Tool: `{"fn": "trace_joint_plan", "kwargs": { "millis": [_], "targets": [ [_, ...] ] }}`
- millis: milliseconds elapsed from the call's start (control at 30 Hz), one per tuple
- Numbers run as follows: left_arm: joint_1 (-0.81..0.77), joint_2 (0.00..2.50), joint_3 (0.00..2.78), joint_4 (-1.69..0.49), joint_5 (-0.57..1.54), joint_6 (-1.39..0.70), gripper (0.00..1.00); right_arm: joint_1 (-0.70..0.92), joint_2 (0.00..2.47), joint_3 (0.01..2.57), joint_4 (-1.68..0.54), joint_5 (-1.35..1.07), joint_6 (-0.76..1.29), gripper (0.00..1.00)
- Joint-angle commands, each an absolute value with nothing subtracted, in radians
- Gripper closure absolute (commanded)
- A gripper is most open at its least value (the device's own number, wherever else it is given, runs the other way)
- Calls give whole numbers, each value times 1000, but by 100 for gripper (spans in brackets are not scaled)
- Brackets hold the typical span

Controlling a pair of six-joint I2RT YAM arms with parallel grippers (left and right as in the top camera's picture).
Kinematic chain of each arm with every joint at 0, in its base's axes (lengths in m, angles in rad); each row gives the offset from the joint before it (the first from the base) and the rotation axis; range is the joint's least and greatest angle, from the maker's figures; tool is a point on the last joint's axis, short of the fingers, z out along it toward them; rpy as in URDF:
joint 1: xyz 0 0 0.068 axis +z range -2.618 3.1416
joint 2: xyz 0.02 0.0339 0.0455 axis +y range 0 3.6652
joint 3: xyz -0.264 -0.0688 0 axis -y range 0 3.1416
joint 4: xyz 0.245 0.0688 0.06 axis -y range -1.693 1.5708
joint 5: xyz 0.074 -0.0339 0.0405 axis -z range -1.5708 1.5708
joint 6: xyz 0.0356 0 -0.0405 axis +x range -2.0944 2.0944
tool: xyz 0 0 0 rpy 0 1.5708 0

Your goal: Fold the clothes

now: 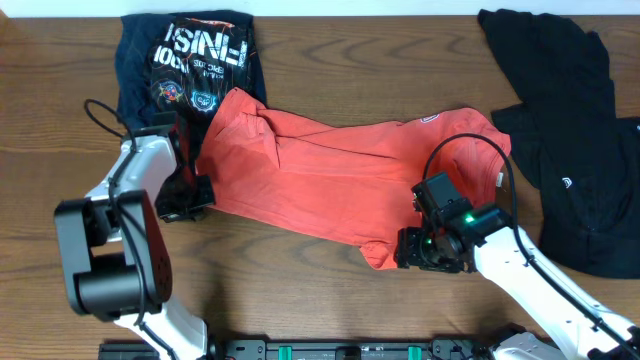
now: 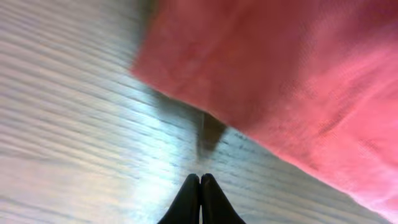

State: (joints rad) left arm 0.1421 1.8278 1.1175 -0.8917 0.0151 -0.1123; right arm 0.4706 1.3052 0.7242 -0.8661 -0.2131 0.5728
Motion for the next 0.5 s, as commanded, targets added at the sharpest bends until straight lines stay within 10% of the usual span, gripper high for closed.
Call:
{"fn": "trace_joint_plan", "kwargs": {
  "millis": [0,133,467],
  "targets": [
    [162,1747,1116,-848,-7,-144,91,454,1275,735,-867,-228,559,33],
    [162,1732,1116,-765,41,-143,43,451,1274,735,-856,-227,559,32],
    [162,1836,1114,-646,41,-86,36,451,1274,735,-857,-214,558,30]
  ]
}}
